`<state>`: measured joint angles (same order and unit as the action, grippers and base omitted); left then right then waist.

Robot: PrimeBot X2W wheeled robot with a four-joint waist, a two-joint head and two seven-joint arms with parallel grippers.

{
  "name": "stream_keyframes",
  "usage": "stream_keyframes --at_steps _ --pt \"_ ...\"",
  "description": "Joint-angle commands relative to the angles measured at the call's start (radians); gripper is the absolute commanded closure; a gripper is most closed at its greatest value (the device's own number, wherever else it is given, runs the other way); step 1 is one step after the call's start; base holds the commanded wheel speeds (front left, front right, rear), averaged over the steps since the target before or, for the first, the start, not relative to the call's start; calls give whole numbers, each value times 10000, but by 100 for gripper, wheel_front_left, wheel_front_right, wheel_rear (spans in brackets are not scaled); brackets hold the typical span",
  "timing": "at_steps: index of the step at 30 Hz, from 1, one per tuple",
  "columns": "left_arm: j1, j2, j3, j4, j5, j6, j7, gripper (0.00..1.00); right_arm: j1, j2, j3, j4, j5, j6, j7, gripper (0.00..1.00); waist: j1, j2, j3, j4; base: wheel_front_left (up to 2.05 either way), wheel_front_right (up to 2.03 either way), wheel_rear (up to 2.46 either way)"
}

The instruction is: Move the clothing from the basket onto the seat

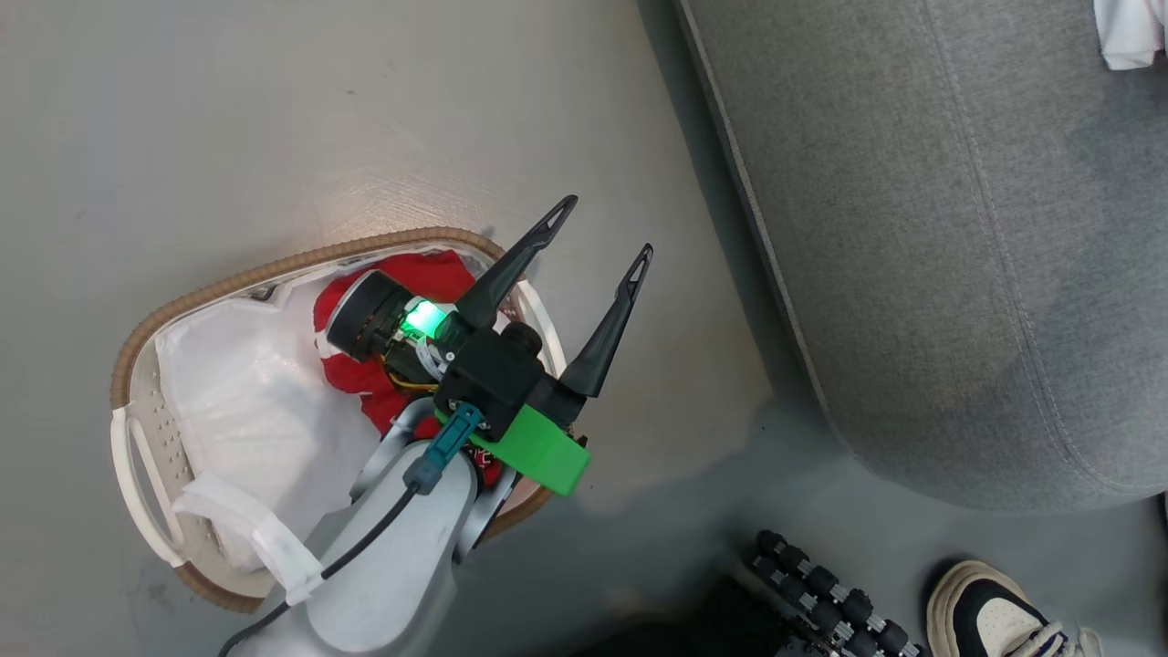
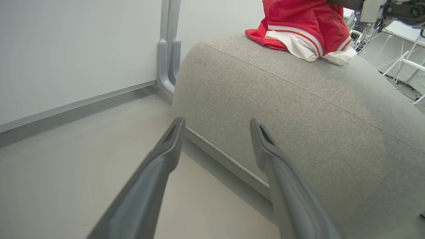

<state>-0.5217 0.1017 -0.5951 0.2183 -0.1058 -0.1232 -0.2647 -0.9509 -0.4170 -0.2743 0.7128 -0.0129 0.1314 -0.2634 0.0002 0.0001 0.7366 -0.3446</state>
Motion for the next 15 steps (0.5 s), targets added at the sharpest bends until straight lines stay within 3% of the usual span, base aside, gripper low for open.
stream_keyframes --at_steps 1,4,5,6,15 --pt "-156 23 60 36 56 -39 5 0 309 136 -207 96 -128 -14 -18 96 -2 -1 175 193 0 0 0" --pt "-106 0 129 91 69 -21 6 0 777 513 -506 108 -250 -14 -18 53 -2 -1 39 57 0 0 0" --pt "-90 -2 141 121 73 -22 7 0 923 635 -589 51 -289 -14 -18 7 -2 -1 -1 19 0 0 0" --pt "-83 3 140 128 83 -26 6 0 1116 780 -620 -16 -337 -14 -17 0 -2 -1 -62 -35 0 0 0" --pt "211 -22 382 250 35 -47 7 0 2720 1556 -839 -1089 -96 -14 -18 0 -2 -1 -881 -242 0 0 0"
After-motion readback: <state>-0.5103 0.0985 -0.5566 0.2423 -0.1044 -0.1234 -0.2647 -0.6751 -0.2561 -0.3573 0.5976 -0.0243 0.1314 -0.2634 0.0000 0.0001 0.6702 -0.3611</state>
